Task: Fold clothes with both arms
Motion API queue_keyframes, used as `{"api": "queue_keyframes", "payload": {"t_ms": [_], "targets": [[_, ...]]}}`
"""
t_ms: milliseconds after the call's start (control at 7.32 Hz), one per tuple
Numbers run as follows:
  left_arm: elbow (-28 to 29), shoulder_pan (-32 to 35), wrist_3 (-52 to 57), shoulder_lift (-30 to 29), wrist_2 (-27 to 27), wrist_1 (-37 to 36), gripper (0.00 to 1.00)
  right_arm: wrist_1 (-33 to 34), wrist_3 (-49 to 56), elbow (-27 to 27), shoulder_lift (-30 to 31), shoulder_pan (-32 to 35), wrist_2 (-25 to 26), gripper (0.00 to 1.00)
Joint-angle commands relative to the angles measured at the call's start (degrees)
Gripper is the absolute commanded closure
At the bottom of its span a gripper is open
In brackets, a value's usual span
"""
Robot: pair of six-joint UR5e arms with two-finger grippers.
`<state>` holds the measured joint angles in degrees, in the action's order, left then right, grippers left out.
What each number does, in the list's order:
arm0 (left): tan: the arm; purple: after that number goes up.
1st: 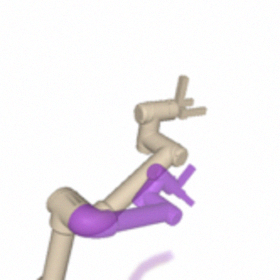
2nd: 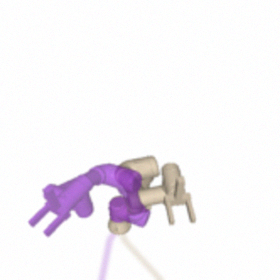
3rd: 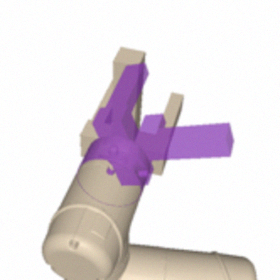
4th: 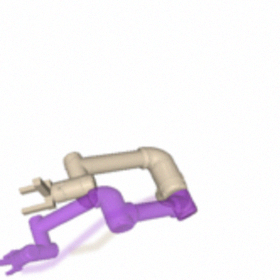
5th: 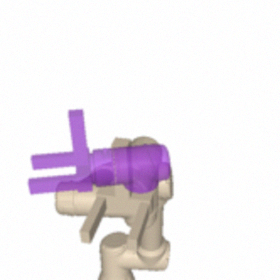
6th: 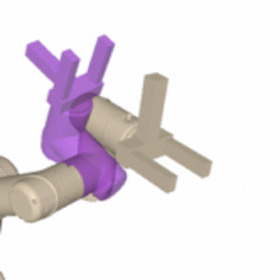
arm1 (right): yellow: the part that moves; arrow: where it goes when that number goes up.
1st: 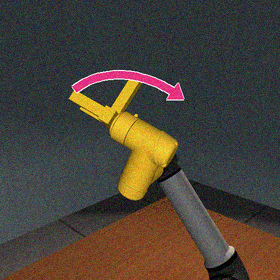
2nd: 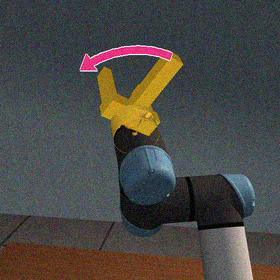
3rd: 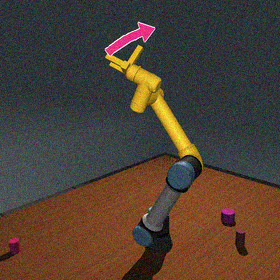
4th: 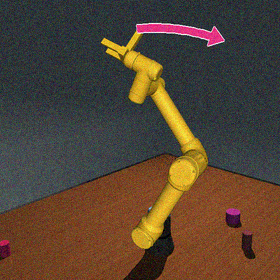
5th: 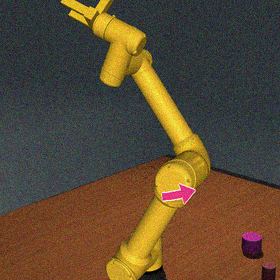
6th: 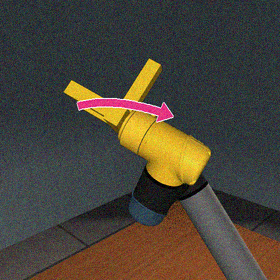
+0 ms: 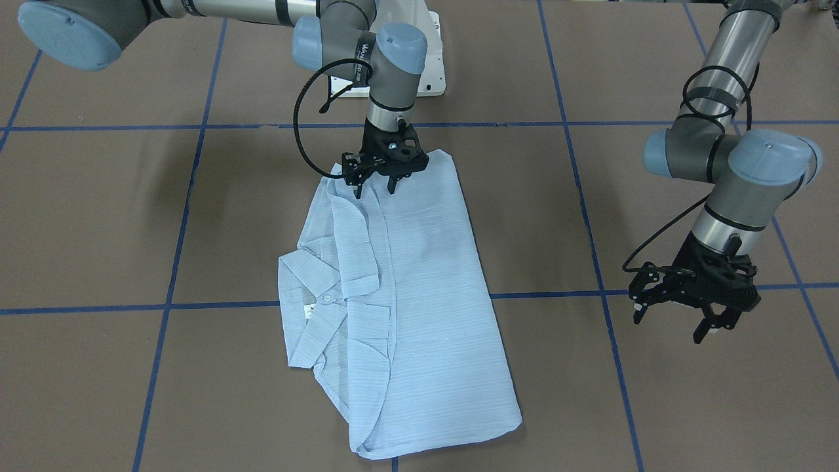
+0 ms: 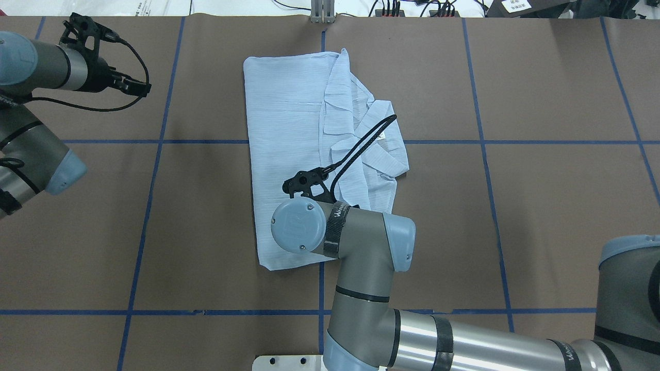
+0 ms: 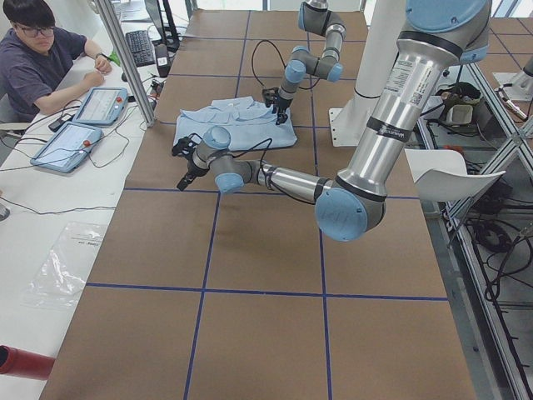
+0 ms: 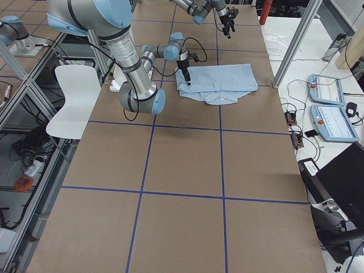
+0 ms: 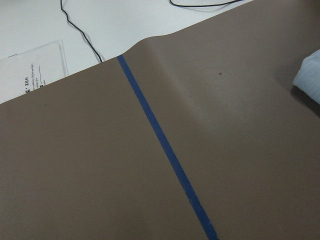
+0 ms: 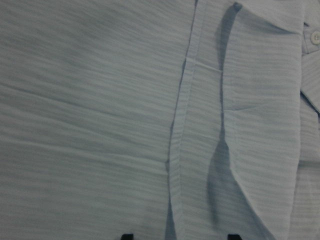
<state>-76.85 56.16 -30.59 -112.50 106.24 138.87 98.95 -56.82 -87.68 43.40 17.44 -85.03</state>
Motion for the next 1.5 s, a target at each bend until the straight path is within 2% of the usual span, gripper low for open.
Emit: {"api": "queue_keyframes", "payload": {"t_ms": [0,137,410,683,820,957,1093,1230,1367], "targets": [[0.0,0.0,-0.1,0.0,-0.1,0.0,0.00,0.1,2.2,0.0,0.2,0.8,0.0,0.86],[0.0,0.0,-0.1,0.0,-0.1,0.0,0.00,0.1,3.3,-0.1,0.5,1.0,0.0,0.86],[0.1,-0.1,-0.1,0.0,-0.1,0.0,0.00,0.2,3.3,-0.3,0.6,1.2,0.0,1.00],[0.1,0.0,0.0,0.0,0.0,0.0,0.00,0.1,3.3,-1.3,1.2,2.5,0.0,1.00],[0.1,-0.2,0.0,0.0,-0.1,0.0,0.00,0.1,3.3,-5.5,5.0,4.0,-0.2,1.00],[0.1,-0.2,0.0,-0.1,0.0,0.0,0.00,0.0,2.8,-13.1,11.2,5.0,-0.3,1.00],[0.1,-0.3,0.0,-0.1,0.0,0.0,0.00,-0.3,-0.4,-18.3,16.8,5.1,-0.2,1.00],[0.0,-0.3,0.0,-0.1,0.0,0.0,0.00,-0.6,-8.0,-19.2,19.0,4.9,-0.1,1.00],[0.0,-0.3,0.0,0.0,-0.1,0.0,0.00,-0.6,-14.2,-19.1,19.2,3.8,0.2,0.80]]}}
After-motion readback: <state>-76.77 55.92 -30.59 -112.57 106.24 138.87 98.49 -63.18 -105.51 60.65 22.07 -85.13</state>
